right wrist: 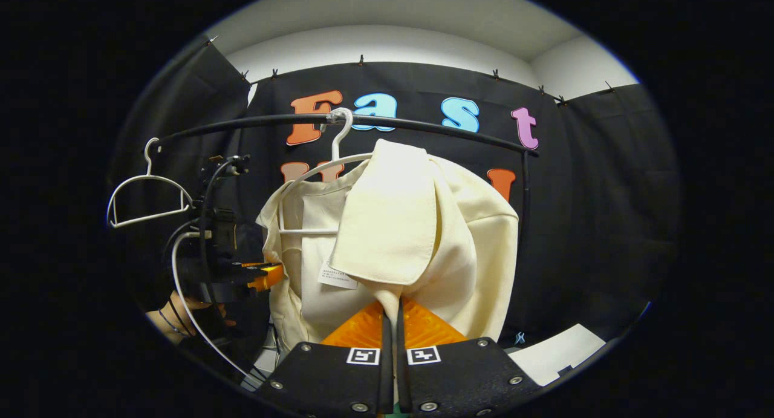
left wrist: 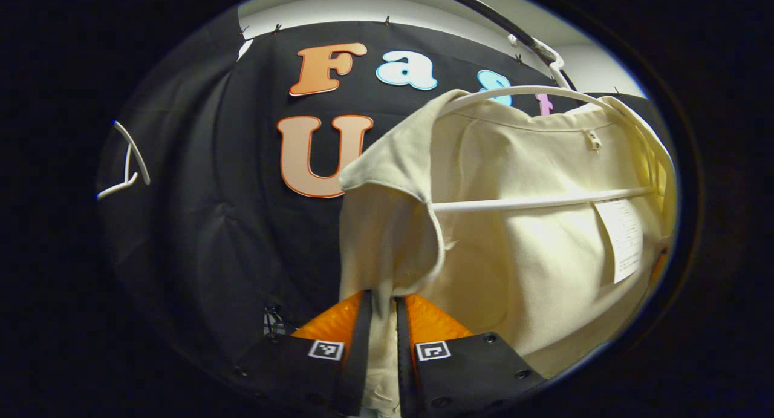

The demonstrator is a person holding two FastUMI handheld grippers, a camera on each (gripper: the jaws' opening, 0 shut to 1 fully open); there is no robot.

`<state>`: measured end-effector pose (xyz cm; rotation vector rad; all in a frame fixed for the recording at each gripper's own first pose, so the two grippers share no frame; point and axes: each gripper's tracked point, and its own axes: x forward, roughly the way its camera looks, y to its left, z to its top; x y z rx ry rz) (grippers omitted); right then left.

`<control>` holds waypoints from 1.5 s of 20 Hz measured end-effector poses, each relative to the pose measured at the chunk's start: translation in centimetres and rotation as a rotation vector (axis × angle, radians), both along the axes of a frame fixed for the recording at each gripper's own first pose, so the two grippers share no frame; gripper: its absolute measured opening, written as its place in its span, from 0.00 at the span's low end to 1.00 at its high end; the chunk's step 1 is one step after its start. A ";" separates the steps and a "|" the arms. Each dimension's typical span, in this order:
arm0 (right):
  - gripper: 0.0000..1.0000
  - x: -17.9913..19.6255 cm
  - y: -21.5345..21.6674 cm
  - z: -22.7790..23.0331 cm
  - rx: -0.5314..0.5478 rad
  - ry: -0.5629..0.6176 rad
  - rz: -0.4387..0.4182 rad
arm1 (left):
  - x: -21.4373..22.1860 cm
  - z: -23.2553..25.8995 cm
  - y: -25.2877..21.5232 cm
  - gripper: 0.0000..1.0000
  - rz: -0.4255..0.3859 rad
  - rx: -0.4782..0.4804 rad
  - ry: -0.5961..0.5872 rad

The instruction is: Grasp the clothes on the hanger with both hands and then place them into the laundry hamper below.

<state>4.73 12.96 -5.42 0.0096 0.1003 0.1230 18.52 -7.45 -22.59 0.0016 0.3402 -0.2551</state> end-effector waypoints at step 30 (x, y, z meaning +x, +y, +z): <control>0.00 -0.9 -9.0 9.4 0.366 -0.029 0.055 | 2.9 2.4 11.3 0.06 0.112 -0.018 -0.002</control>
